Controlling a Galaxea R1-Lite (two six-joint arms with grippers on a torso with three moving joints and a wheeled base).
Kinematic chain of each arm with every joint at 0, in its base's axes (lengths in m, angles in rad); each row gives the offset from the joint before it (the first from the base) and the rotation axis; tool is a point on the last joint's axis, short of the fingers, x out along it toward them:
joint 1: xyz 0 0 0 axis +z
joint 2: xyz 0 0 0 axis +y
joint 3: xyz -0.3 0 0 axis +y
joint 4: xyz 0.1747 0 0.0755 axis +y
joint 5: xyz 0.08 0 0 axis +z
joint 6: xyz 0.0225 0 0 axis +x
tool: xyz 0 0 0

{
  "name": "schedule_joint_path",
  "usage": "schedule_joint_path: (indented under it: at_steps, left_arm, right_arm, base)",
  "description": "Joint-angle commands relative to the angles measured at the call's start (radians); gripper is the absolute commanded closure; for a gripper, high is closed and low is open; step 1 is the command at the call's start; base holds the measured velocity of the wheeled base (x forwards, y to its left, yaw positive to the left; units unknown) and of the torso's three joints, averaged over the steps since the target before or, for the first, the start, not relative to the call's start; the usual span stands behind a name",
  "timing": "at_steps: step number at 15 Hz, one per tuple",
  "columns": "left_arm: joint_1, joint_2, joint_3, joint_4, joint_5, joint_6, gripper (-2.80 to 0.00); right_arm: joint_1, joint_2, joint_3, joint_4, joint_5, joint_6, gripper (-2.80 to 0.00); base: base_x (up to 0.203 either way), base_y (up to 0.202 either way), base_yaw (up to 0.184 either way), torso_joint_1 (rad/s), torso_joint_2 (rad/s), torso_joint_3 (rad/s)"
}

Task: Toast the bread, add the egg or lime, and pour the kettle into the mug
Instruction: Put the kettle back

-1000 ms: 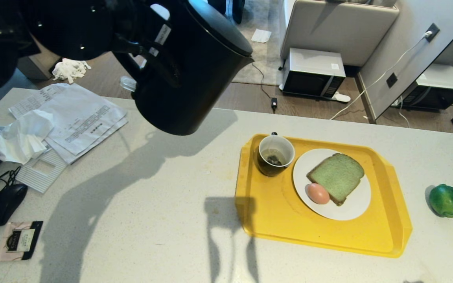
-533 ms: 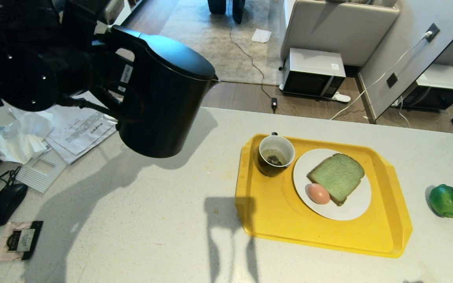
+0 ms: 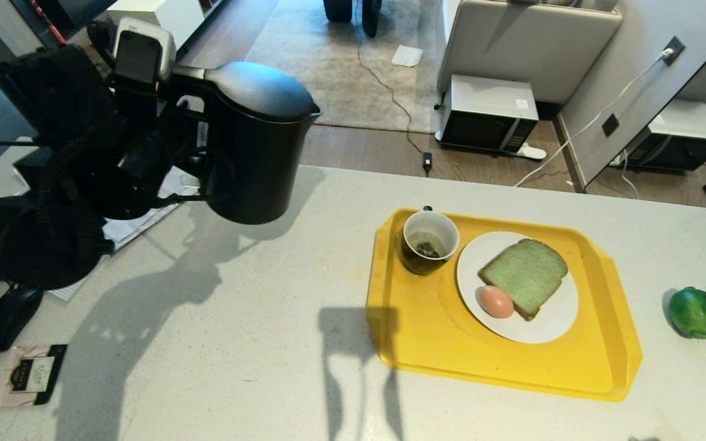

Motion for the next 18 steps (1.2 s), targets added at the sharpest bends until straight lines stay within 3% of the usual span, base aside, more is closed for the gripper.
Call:
schedule_joint_path:
  at_steps: [1,3,6,12,15,18]
  left_arm:
    - [0.008,0.162,0.006,-0.242,0.0,-0.041,0.0]
    - [0.007,0.237,0.002,-0.365,-0.045,-0.081,0.0]
    - [-0.02,0.273,0.0,-0.39,-0.143,-0.139,0.0]
    - [-0.118,0.306,0.009,-0.404,-0.139,-0.198,0.0]
    - [-0.124,0.353,0.038,-0.527,-0.136,-0.191,0.0]
    - [-0.125,0.366,0.111,-0.575,-0.132,-0.193,0.0]
  right_arm:
    - [-0.001,0.001,0.0,0.001,0.0,-0.001,0.0]
    - [0.0,0.001,0.001,0.001,0.0,-0.001,0.0]
    - [0.0,0.001,0.001,0.001,0.0,-0.001,0.0]
    - [0.0,0.001,0.0,0.001,0.0,-0.001,0.0]
    - [0.0,0.001,0.0,0.002,0.0,-0.001,0.0]
    - [0.0,0.001,0.001,0.001,0.0,-0.001,0.0]
  base:
    - [0.0,0.0,0.0,0.0,0.0,0.0]
    - [0.0,0.0,0.0,0.0,0.0,0.0]
    - [0.0,0.0,0.0,0.0,0.0,0.0]
    - [0.0,0.0,0.0,0.0,0.0,0.0]
    - [0.0,0.0,0.0,0.0,0.0,0.0]
    - [0.0,0.0,0.0,0.0,0.0,0.0]
